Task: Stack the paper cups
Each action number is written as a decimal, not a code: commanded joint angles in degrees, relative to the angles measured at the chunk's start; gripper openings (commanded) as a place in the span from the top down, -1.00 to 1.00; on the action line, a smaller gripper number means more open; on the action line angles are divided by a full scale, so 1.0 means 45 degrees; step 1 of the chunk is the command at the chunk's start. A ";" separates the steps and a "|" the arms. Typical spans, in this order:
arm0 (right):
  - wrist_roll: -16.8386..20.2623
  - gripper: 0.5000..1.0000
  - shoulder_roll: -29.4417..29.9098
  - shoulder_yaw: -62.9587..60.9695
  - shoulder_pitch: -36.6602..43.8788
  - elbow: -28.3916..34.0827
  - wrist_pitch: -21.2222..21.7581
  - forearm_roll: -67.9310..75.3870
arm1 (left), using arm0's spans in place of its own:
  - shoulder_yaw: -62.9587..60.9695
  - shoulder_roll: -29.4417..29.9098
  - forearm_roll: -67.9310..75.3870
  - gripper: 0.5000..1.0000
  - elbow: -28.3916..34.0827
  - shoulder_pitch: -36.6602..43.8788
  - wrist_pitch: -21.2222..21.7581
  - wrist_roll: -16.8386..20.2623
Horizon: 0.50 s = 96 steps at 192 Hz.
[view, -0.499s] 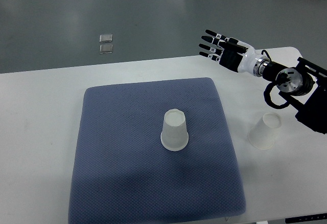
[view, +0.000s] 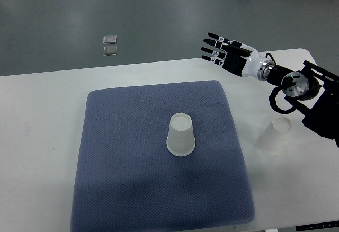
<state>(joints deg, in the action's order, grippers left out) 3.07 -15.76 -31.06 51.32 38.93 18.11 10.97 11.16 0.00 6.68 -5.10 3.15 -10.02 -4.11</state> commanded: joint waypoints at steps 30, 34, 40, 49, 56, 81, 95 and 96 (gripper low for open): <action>-0.0019 -0.70 -0.0150 -0.0051 0.0002 -0.0019 -0.0001 -0.0015 | 0.0019 0.0000 0.0000 -1.00 -0.0020 -0.0017 0.0000 -0.0004; -0.0019 -0.70 -0.0150 -0.0032 0.0002 -0.0019 0.0018 -0.0034 | 0.0019 0.0000 0.0000 -1.00 -0.0020 -0.0017 0.0000 -0.0004; -0.0019 -0.70 -0.0170 -0.0031 0.0021 -0.0019 0.0018 -0.0093 | 0.0019 0.0000 0.0000 -1.00 -0.0020 -0.0017 0.0000 -0.0004; -0.0019 -0.70 -0.0228 -0.0031 0.0021 -0.0019 0.0018 -0.0210 | 0.0019 0.0000 0.0000 -1.00 -0.0020 -0.0017 0.0000 -0.0004; -0.0019 -0.70 -0.0326 -0.0031 0.0021 -0.0019 -0.0021 -0.0347 | -0.0001 0.0000 0.0000 -1.00 -0.0020 -0.0017 0.0000 -0.0004; -0.0019 -0.70 -0.0541 0.0027 0.0158 -0.0077 -0.0138 -0.1128 | -0.0001 0.0000 0.0000 -1.00 -0.0020 -0.0017 0.0000 -0.0004; -0.0058 -0.70 -0.0892 0.0008 0.0177 -0.0136 -0.0216 -0.1401 | 0.0019 0.0000 0.0000 -1.00 -0.0020 -0.0017 0.0000 -0.0004; -0.0058 -0.70 -0.0892 0.0008 0.0177 -0.0136 -0.0216 -0.1402 | 0.0019 0.0000 0.0000 -1.00 -0.0020 -0.0017 0.0000 -0.0004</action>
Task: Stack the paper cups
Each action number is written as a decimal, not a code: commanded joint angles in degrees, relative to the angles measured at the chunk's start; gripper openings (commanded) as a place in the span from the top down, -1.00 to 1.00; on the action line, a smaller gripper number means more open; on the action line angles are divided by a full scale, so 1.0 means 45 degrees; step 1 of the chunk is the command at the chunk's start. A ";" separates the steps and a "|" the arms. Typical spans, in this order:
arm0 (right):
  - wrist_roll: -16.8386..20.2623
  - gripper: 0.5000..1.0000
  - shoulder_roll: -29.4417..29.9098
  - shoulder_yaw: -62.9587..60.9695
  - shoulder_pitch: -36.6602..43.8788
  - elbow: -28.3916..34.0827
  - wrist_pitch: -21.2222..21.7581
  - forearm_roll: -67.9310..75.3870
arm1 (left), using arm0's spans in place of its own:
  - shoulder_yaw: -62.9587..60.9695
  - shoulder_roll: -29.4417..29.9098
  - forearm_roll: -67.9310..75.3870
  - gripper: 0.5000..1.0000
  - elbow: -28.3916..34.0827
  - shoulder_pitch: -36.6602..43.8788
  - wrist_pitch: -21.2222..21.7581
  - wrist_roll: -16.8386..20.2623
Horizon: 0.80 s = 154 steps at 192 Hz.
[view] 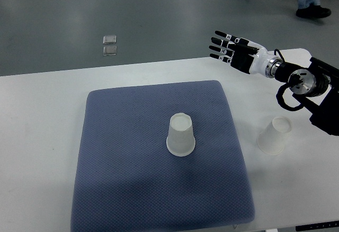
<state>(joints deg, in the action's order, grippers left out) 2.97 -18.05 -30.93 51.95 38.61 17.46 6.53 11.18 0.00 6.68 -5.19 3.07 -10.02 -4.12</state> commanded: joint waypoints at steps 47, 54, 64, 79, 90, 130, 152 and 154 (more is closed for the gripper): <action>-0.0094 -0.70 -0.1595 -0.0080 0.0370 0.0169 0.0143 -0.2174 | -0.0004 0.0000 0.0000 -1.00 0.0001 0.0001 0.0000 -0.0003; -0.0094 -0.70 -0.1985 -0.0100 0.0389 0.0461 0.0221 -0.2564 | -0.0004 0.0000 0.0000 -1.00 0.0001 0.0001 0.0000 -0.0003; -0.0094 -0.69 -0.2357 -0.0080 0.0389 0.0892 0.0397 -0.2916 | -0.0004 0.0000 0.0000 -1.00 0.0001 0.0001 0.0000 -0.0003; -0.0094 -0.69 -0.2922 0.0134 0.0409 0.1809 0.1080 -0.3813 | -0.0004 0.0000 0.0000 -1.00 0.0001 0.0001 0.0000 -0.0003; -0.0094 -0.69 -0.3333 0.0135 0.0409 0.2375 0.1568 -0.4750 | -0.0004 0.0000 0.0000 -1.00 0.0001 0.0001 0.0000 -0.0003; -0.0426 -0.69 -0.4896 0.0135 0.0663 0.3861 0.3835 -0.9440 | -0.0004 0.0000 0.0000 -1.00 0.0001 0.0001 0.0000 -0.0003; -0.1110 -0.69 -0.5658 0.0154 0.0682 0.4173 0.3898 -1.1432 | -0.0004 0.0000 0.0000 -1.00 0.0001 0.0001 0.0000 -0.0003; -0.1188 -0.69 -0.5736 0.0174 0.0682 0.4212 0.3898 -1.1608 | -0.0004 0.0000 0.0000 -1.00 0.0001 0.0001 0.0000 -0.0003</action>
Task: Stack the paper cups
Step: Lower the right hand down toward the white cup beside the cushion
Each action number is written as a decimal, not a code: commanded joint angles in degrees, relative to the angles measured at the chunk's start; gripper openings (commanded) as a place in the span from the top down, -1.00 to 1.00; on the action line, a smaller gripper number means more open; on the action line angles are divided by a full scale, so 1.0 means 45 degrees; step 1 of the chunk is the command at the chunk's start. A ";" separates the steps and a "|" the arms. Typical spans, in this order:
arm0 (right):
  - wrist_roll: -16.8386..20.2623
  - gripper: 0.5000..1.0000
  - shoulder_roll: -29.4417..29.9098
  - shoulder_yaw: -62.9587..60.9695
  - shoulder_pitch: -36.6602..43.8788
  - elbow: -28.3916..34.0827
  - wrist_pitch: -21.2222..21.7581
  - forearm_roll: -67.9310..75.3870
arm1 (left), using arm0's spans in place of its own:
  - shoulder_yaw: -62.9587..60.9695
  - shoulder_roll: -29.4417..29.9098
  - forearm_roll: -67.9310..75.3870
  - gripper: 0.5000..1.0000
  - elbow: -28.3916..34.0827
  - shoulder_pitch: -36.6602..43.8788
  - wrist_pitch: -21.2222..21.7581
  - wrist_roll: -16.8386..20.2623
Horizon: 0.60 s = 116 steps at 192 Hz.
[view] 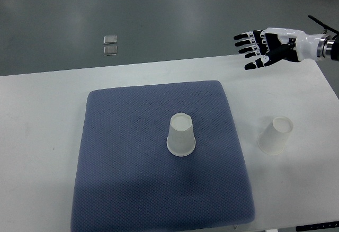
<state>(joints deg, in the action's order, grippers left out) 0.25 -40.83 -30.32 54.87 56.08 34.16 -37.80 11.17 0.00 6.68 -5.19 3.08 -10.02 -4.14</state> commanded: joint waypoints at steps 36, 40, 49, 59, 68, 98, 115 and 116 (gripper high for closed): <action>-0.0935 -0.70 -0.2137 0.0039 0.0013 0.1620 0.0186 -0.3690 | -0.0002 0.0000 0.0000 -1.00 0.0000 0.0000 0.0000 0.0002; -0.0955 -0.69 -0.2332 0.0059 -0.0006 0.1816 0.0186 -0.3787 | -0.0002 0.0000 0.0000 -1.00 0.0000 0.0000 0.0000 0.0002; -0.0955 -0.69 -0.2683 0.0059 -0.0046 0.2304 0.0186 -0.4022 | -0.0002 0.0000 0.0000 -1.00 0.0000 0.0000 0.0000 0.0002; -0.0935 -0.69 -0.3113 0.0059 -0.0163 0.2968 0.0186 -0.4412 | -0.0002 0.0000 0.0000 -1.00 0.0000 0.0000 0.0000 0.0002; -0.0955 -0.69 -0.3465 0.0176 -0.0319 0.3476 0.0186 -0.4783 | -0.0002 0.0000 0.0000 -1.00 0.0000 0.0000 0.0000 0.0002; -0.1287 -0.69 -0.3875 0.0410 -0.1509 0.4569 0.0186 -0.5993 | -0.0002 0.0000 0.0000 -1.00 0.0000 0.0000 0.0000 0.0002; -0.1580 -0.69 -0.3933 0.0606 -0.2077 0.4765 0.0186 -0.6893 | -0.0002 0.0000 0.0000 -1.00 0.0000 0.0000 0.0000 0.0002; -0.1618 -0.69 -0.3933 0.0644 -0.2115 0.4784 0.0186 -0.6989 | -0.0002 0.0000 0.0000 -1.00 0.0000 0.0000 0.0000 0.0002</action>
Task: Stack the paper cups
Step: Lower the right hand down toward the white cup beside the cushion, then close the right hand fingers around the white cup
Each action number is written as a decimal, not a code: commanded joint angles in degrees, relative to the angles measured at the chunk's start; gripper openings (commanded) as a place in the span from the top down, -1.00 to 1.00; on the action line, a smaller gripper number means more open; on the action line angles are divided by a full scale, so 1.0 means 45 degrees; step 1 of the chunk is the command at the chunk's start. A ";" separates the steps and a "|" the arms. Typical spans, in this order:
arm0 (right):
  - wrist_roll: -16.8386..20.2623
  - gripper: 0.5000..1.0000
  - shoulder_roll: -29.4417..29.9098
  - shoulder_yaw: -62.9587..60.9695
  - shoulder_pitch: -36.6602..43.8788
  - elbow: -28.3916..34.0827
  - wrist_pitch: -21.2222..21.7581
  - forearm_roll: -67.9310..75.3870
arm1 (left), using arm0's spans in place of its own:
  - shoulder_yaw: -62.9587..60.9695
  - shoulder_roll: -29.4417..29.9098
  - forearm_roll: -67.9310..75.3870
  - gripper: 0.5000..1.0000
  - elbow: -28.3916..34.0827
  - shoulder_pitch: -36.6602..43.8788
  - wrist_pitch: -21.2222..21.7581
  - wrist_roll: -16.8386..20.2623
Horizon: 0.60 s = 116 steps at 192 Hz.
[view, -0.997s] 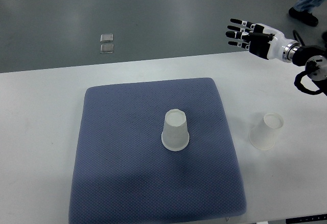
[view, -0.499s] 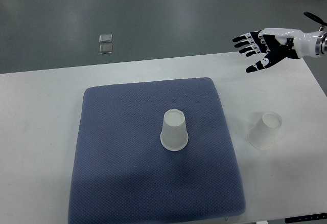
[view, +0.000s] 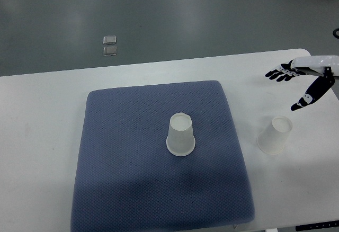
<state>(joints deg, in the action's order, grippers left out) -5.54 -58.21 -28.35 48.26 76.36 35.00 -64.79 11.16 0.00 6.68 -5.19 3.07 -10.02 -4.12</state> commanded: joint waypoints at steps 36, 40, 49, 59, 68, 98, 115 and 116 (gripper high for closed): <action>-0.0682 -0.69 -0.0054 0.1221 -0.1135 0.0513 -0.1332 -0.1617 | 0.0000 0.0000 0.0000 -1.00 0.0000 0.0000 0.0000 -0.0002; -0.0682 -0.69 -0.0034 0.1359 -0.1154 0.0513 -0.1469 -0.1617 | 0.0000 0.0000 0.0000 -1.00 0.0000 0.0000 0.0000 -0.0002; -0.0682 -0.69 0.0024 0.1613 -0.1174 0.0513 -0.1763 -0.1636 | 0.0000 0.0000 0.0000 -1.00 0.0000 0.0000 0.0000 -0.0002; -0.0701 -0.69 0.0083 0.1827 -0.1194 0.0513 -0.2113 -0.1636 | 0.0000 0.0000 0.0000 -1.00 0.0000 0.0000 0.0000 -0.0002; -0.0701 -0.69 0.0122 0.1926 -0.1194 0.0513 -0.2368 -0.1636 | 0.0000 0.0000 0.0000 -1.00 0.0000 0.0000 0.0000 -0.0002; -0.0701 -0.69 0.0435 0.2316 -0.1174 0.0493 -0.3579 -0.1968 | 0.0000 0.0000 0.0000 -1.00 0.0000 0.0000 0.0000 -0.0002; -0.0701 -0.69 0.0610 0.2687 -0.1174 0.0435 -0.4087 -0.2281 | 0.0000 0.0000 0.0000 -1.00 0.0000 0.0000 0.0000 -0.0002; -0.0701 -0.69 0.0610 0.2726 -0.1174 0.0415 -0.4145 -0.2320 | 0.0000 0.0000 0.0000 -1.00 0.0000 0.0000 0.0000 -0.0002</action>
<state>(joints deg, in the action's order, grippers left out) -8.70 -56.27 -17.85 42.92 78.58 19.12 -73.69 11.16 0.00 6.68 -5.19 3.08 -10.02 -4.12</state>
